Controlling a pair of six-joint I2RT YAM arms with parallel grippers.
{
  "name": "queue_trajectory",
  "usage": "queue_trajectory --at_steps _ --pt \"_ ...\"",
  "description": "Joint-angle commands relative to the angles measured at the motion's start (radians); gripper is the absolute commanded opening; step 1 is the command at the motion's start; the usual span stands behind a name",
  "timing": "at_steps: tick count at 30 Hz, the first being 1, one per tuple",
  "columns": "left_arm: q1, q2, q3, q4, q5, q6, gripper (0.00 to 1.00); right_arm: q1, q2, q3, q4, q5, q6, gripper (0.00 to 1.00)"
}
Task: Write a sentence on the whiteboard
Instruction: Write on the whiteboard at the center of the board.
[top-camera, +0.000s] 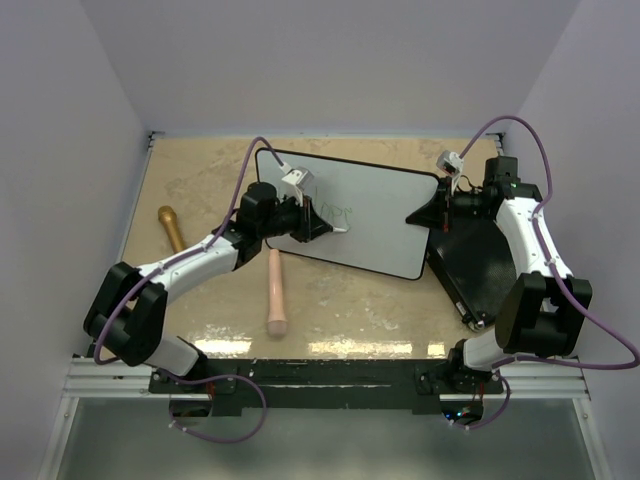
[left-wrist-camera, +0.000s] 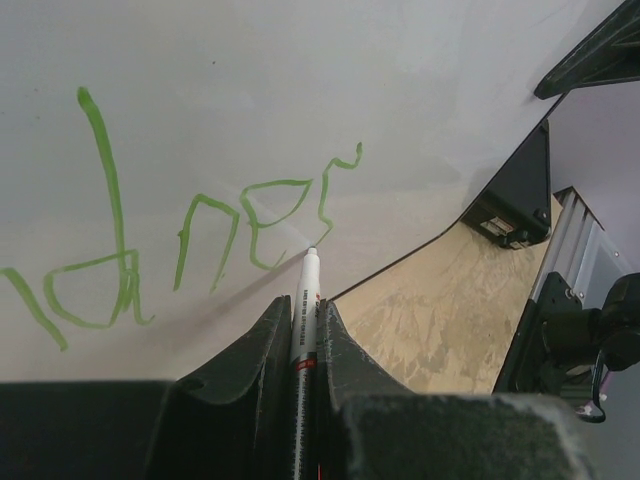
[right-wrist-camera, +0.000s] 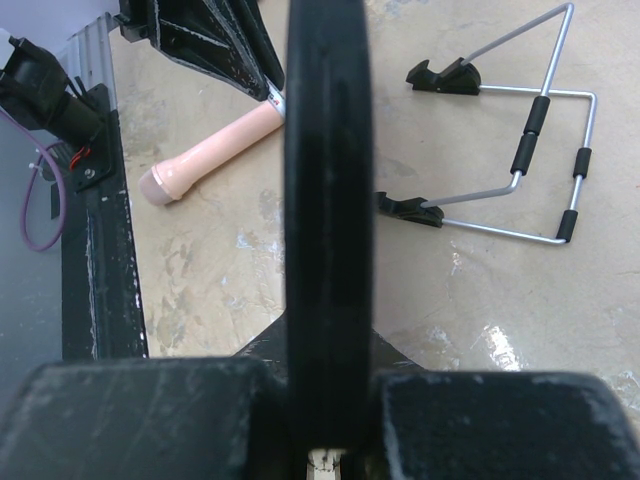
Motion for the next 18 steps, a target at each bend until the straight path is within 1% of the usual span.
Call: queue_trajectory --at_steps 1,9,12,15,18 --pt "0.016 -0.038 0.01 0.002 -0.085 0.041 0.0 0.008 -0.014 0.019 -0.021 0.043 -0.033 0.0" --pt "0.026 -0.079 0.017 -0.043 -0.1 0.065 0.0 0.008 -0.016 0.02 -0.021 0.043 -0.033 0.0" --pt "0.026 -0.101 0.014 -0.04 -0.062 0.064 0.0 0.008 -0.016 0.019 -0.021 0.043 -0.033 0.0" --pt "0.026 -0.13 0.008 -0.022 0.025 0.044 0.0 0.007 -0.016 0.019 -0.019 0.043 -0.033 0.0" --pt "0.025 -0.155 0.008 0.004 0.068 0.016 0.0 0.008 -0.016 0.02 -0.019 0.043 -0.032 0.0"
